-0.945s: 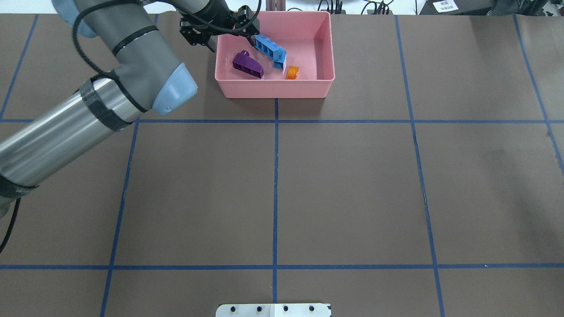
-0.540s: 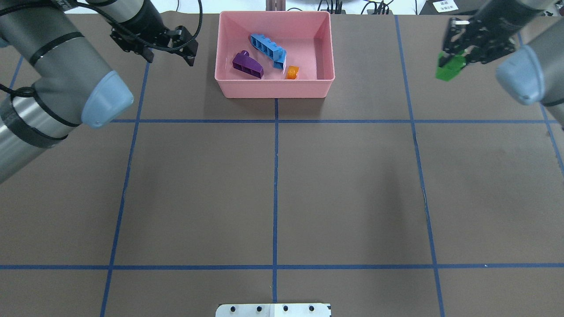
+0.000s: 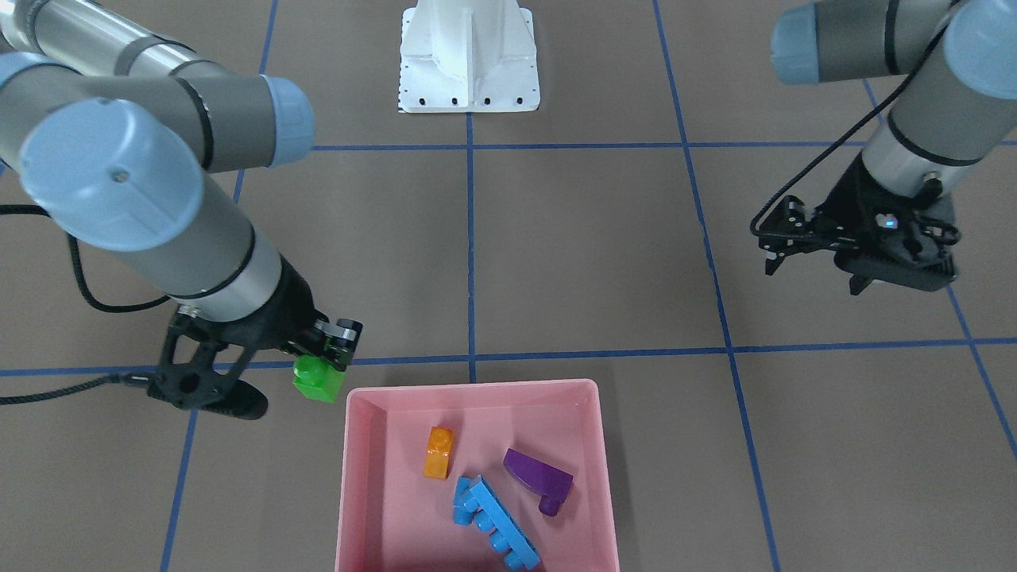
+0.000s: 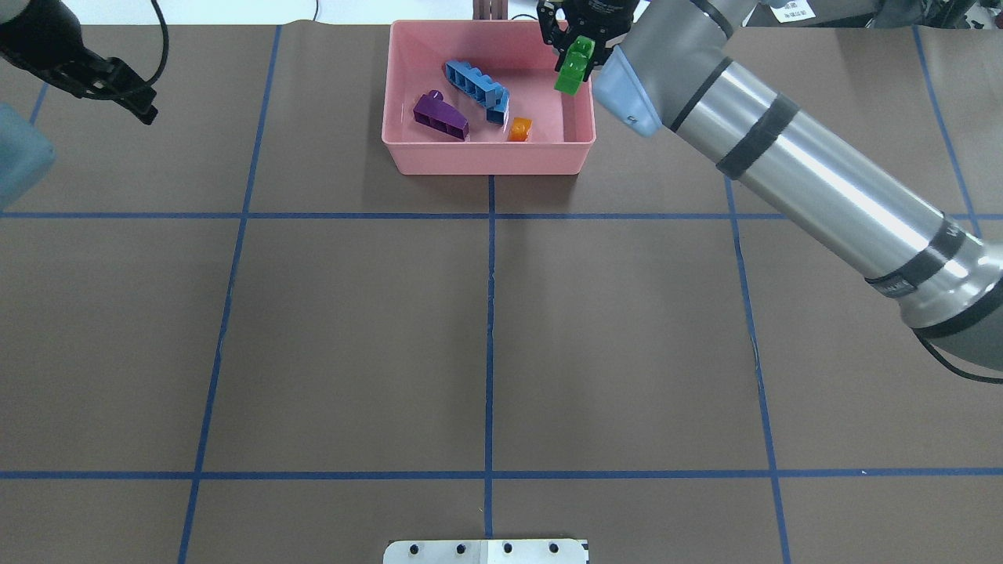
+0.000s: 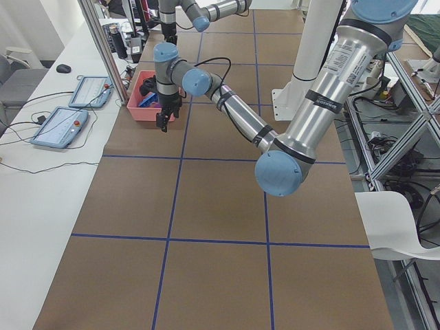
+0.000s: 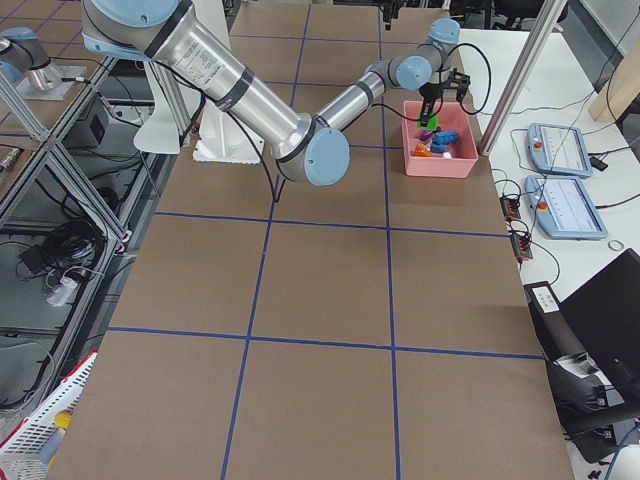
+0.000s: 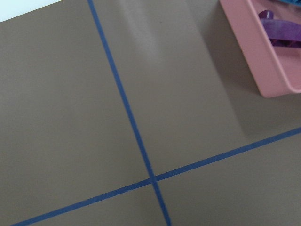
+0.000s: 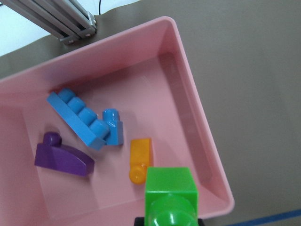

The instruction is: Put all blocks into box

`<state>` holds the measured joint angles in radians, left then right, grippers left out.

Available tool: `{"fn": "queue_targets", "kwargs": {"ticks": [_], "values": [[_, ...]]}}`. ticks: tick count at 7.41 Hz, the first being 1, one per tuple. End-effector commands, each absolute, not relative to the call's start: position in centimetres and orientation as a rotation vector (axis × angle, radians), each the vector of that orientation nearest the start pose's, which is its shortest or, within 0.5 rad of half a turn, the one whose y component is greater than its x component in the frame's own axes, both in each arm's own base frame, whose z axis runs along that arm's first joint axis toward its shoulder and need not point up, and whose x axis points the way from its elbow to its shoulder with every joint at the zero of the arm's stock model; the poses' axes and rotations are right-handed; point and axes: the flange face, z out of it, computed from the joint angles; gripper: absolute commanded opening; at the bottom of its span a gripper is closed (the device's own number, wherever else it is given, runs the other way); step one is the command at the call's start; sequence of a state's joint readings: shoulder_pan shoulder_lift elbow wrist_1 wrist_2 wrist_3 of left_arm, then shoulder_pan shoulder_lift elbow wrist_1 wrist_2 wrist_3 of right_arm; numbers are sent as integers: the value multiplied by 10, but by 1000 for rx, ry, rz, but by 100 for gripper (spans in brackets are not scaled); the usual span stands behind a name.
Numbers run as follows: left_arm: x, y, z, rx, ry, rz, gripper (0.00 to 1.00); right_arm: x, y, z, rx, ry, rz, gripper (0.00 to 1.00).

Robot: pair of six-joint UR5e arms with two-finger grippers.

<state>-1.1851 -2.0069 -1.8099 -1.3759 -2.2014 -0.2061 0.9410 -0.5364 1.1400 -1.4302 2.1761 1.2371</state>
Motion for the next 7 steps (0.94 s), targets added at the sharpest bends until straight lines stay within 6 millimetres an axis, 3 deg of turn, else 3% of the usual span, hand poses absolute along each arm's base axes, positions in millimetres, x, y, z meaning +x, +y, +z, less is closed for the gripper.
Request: {"fn": "queue_targets", "kwargs": {"ticks": [1, 2, 3, 4, 5, 6, 7], "values": [[113, -591, 378, 240, 721, 336, 100, -472, -735, 160, 5, -919, 353, 0], [92, -587, 397, 228, 719, 324, 100, -492, -737, 165, 21, -909, 346, 5], [82, -589, 403, 231, 716, 333, 100, -491, -738, 164, 23, -914, 341, 99], [76, -590, 411, 227, 713, 335, 100, -482, -737, 154, 28, -932, 339, 100], [76, -590, 421, 213, 711, 340, 100, -460, -730, 163, -6, -970, 322, 100], [69, -588, 428, 210, 707, 339, 100, -404, -715, 210, -40, -1012, 321, 100], [63, -589, 442, 198, 703, 349, 100, -343, -688, 273, -19, -1024, 297, 100]]}}
